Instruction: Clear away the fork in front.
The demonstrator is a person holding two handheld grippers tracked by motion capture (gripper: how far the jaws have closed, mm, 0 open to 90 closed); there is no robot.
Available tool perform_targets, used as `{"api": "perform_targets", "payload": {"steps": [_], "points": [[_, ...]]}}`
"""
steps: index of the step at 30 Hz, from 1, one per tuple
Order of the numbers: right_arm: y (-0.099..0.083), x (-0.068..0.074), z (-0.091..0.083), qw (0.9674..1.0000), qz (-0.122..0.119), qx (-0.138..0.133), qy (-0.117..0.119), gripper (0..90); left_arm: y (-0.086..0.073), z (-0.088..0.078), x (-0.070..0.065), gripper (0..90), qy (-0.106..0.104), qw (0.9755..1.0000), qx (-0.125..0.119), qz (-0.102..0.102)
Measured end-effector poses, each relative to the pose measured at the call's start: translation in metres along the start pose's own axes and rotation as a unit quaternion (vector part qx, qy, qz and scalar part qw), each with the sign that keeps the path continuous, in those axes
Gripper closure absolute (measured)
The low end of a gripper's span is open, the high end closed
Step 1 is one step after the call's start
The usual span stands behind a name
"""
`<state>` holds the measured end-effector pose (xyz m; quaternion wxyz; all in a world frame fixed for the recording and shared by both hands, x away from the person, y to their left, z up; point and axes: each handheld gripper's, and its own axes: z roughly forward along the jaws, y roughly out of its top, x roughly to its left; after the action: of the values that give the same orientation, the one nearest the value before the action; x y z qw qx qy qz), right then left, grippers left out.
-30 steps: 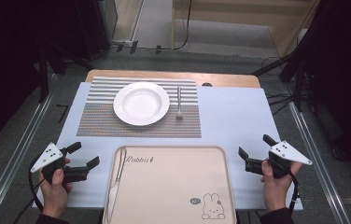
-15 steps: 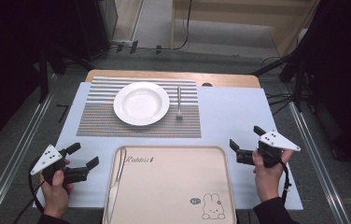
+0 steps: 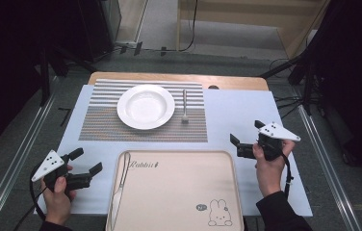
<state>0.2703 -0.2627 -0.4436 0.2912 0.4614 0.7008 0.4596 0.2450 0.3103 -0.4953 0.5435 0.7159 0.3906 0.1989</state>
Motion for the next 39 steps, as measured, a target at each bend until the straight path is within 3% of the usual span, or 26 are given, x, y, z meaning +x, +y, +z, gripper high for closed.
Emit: {"api": "perform_targets", "payload": {"steps": [17, 25, 39], "points": [[0.027, 0.010, 0.038, 0.9992, -0.020, 0.032, 0.015, 0.0, -0.001, 0.001, -0.001, 4.2, -0.004, 1.0000, 0.001, 0.004], [0.045, 0.012, 0.055, 0.9987, -0.017, 0.042, 0.023, 0.0, -0.001, 0.001, -0.002, 4.2, -0.004, 1.0000, 0.001, 0.006], [0.060, 0.024, 0.092, 0.9959, -0.025, 0.076, 0.042, 0.0, -0.001, 0.001, -0.002, 4.2, -0.006, 0.9999, 0.002, 0.010]]}}
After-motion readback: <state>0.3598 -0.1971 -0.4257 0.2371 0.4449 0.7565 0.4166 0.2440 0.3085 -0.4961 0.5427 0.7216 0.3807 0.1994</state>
